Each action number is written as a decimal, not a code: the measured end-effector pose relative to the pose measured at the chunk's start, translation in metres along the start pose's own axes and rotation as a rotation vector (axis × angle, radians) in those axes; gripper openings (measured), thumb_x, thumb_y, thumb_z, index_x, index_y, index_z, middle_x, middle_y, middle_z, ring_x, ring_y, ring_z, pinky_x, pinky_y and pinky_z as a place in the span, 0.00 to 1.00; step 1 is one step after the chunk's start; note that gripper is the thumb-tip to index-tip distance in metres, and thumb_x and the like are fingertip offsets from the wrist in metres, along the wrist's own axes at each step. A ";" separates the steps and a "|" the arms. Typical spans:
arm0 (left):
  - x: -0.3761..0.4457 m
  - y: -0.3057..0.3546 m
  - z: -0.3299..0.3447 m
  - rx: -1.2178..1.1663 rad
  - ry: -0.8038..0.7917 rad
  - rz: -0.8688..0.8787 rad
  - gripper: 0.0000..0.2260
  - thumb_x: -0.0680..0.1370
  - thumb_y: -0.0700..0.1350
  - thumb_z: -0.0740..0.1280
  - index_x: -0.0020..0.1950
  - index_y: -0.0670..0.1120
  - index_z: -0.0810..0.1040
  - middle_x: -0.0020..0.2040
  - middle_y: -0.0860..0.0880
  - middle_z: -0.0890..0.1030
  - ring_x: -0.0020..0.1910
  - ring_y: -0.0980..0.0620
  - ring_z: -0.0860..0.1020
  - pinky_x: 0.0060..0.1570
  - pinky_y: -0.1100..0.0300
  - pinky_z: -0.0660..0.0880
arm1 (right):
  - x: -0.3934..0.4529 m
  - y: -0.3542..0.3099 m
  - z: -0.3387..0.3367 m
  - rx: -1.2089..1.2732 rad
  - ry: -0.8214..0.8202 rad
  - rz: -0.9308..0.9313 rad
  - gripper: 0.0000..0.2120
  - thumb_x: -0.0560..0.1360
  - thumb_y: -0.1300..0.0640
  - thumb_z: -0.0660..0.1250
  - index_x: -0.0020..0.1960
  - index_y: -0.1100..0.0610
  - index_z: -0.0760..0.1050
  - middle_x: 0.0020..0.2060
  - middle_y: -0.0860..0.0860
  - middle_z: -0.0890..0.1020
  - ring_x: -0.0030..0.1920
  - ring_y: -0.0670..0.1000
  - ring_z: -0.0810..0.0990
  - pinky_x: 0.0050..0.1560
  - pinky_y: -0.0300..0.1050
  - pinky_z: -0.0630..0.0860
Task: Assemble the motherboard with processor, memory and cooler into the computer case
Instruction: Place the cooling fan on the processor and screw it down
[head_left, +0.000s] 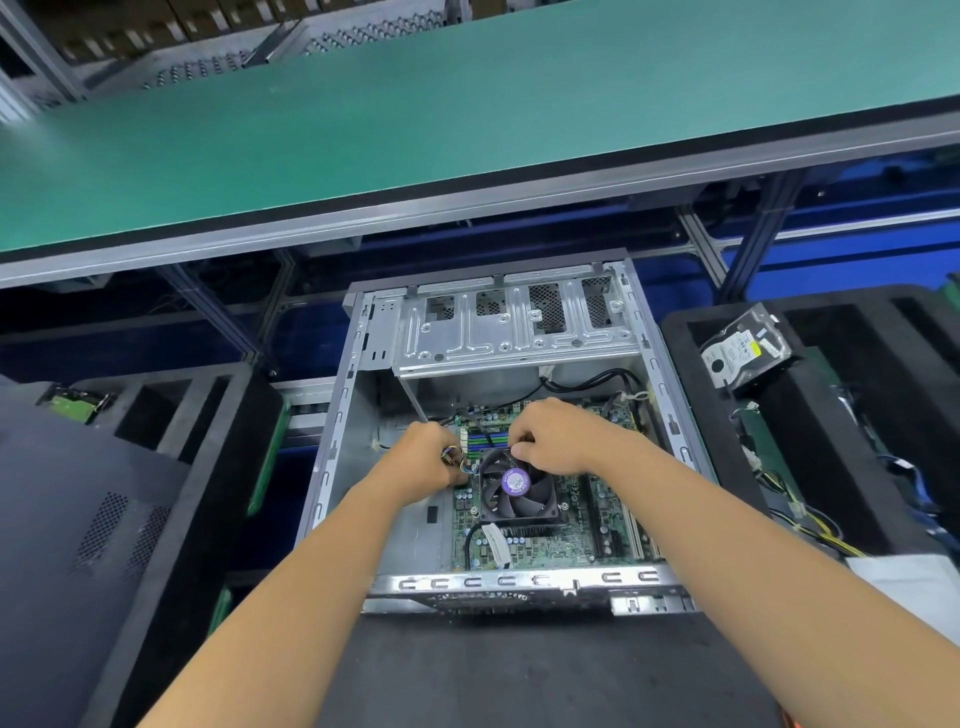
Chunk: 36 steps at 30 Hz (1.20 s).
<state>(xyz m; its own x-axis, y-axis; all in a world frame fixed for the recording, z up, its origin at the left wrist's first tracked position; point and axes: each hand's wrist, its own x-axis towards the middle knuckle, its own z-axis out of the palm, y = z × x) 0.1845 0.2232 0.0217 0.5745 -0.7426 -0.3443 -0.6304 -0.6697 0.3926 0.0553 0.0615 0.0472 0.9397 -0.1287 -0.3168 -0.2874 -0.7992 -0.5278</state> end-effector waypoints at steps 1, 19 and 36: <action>0.000 0.000 0.001 0.020 -0.019 0.006 0.08 0.71 0.43 0.74 0.48 0.43 0.82 0.42 0.47 0.77 0.40 0.48 0.76 0.40 0.57 0.75 | 0.000 0.000 0.000 0.000 -0.001 0.000 0.09 0.80 0.57 0.63 0.50 0.56 0.82 0.42 0.48 0.77 0.44 0.51 0.76 0.45 0.44 0.69; -0.005 0.015 0.005 0.153 -0.028 -0.036 0.04 0.74 0.38 0.68 0.41 0.38 0.76 0.43 0.39 0.77 0.38 0.42 0.75 0.34 0.55 0.71 | 0.001 0.001 -0.001 0.006 -0.014 0.019 0.09 0.80 0.56 0.62 0.50 0.57 0.81 0.44 0.51 0.82 0.41 0.50 0.76 0.44 0.44 0.69; 0.003 0.003 0.009 0.296 -0.114 0.059 0.09 0.77 0.40 0.64 0.55 0.44 0.79 0.54 0.44 0.79 0.51 0.45 0.76 0.50 0.52 0.75 | -0.005 -0.003 -0.006 0.032 -0.036 0.024 0.10 0.81 0.57 0.62 0.50 0.59 0.81 0.42 0.53 0.81 0.47 0.55 0.78 0.52 0.52 0.76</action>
<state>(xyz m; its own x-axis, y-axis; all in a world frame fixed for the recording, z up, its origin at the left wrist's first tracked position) 0.1791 0.2189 0.0141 0.4805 -0.7652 -0.4284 -0.7950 -0.5863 0.1556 0.0528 0.0614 0.0550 0.9253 -0.1256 -0.3578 -0.3161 -0.7768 -0.5447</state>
